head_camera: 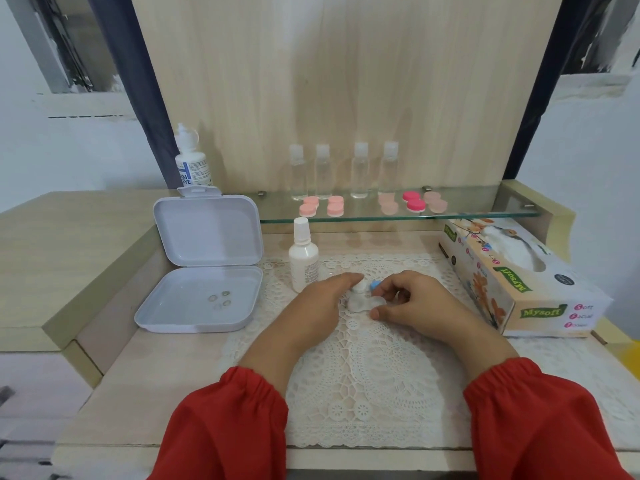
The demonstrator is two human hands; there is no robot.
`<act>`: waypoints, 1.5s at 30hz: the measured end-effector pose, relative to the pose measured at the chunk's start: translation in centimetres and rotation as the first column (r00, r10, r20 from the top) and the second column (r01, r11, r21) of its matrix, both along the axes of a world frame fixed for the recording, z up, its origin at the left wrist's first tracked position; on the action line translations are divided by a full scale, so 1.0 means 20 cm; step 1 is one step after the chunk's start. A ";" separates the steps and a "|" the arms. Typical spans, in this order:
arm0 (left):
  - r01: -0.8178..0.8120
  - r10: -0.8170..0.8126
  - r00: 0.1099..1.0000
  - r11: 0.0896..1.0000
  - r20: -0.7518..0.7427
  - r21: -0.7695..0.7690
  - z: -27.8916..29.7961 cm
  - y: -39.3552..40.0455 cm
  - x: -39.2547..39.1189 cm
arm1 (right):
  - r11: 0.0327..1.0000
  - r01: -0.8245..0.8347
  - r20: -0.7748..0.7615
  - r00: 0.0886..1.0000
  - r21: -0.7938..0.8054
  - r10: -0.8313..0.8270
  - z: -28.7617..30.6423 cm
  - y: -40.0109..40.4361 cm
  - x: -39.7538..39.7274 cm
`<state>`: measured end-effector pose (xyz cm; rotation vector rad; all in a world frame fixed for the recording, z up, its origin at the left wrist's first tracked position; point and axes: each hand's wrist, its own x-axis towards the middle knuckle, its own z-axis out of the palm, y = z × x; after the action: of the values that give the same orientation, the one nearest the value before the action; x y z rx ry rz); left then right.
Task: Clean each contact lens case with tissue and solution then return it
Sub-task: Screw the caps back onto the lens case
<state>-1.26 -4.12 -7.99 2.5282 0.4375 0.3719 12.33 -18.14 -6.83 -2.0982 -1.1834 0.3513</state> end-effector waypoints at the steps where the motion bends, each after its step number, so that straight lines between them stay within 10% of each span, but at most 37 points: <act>1: -0.004 0.004 1.000 1.000 -0.007 0.027 0.00 0.00 0.00 | 1.000 0.000 -0.003 1.000 0.000 0.000 0.00 0.00 0.00; 10: -0.120 0.099 0.992 0.947 0.084 0.297 0.00 0.02 -0.01 | 1.000 0.004 -0.006 1.000 -0.005 -0.004 0.00 0.00 0.00; 19: -0.116 0.116 0.967 0.993 0.226 -0.013 0.03 0.00 -0.05 | 1.000 0.008 -0.030 1.000 -0.003 -0.008 0.00 0.00 0.00; 45: 0.020 -0.004 0.974 0.998 0.225 -0.066 0.01 -0.03 -0.01 | 1.000 -0.007 -0.083 0.997 0.012 0.008 0.01 0.01 -0.01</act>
<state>-1.42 -4.74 -7.75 2.3867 0.3407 0.6210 12.12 -17.92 -6.60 -2.0495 -1.1424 0.4302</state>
